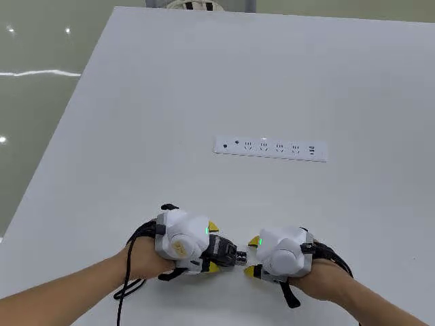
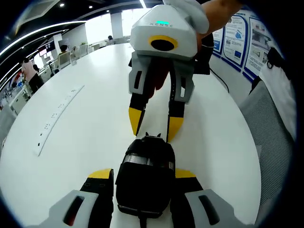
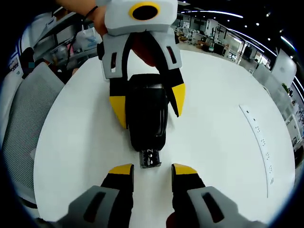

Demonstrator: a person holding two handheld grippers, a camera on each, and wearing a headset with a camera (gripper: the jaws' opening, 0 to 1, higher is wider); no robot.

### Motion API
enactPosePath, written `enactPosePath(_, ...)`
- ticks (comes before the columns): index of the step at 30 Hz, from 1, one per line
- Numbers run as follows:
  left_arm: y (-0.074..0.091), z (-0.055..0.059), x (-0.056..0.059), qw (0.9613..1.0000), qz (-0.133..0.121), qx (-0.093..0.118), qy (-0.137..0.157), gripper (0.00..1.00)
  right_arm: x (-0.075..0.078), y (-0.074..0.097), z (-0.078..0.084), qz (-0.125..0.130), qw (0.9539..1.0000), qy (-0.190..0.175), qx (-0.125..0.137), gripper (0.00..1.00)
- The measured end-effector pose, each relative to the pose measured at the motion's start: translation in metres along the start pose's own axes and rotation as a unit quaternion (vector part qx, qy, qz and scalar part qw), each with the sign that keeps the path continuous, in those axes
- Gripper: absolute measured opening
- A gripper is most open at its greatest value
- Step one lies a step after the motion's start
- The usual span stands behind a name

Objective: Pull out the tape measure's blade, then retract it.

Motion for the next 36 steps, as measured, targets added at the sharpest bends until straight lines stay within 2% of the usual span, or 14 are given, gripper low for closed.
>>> enactPosePath(22, -0.0013, -0.0003, 0.0019, 1.0000, 0.005, -0.001, -0.008, 0.40, -0.0028, -0.0076, -0.0045, -0.014, 0.9998, 0.011, 0.004, 0.19)
enactPosePath(36, -0.0007, -0.0006, 0.0017, 0.9999, 0.005, -0.003, -0.012, 0.39, -0.0021, -0.0075, -0.0052, -0.015, 0.9996, 0.024, 0.007, 0.16)
Point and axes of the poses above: the centre of the closed fingertips' face, and the gripper's own axes: y roughly backward along the fingers, x roughly to its right, z roughly out of its underside, the point moved 1 cm from there along y, roughly backward along the fingers, and after that the axes turned 8 degrees about x, right-handed, at the moved point
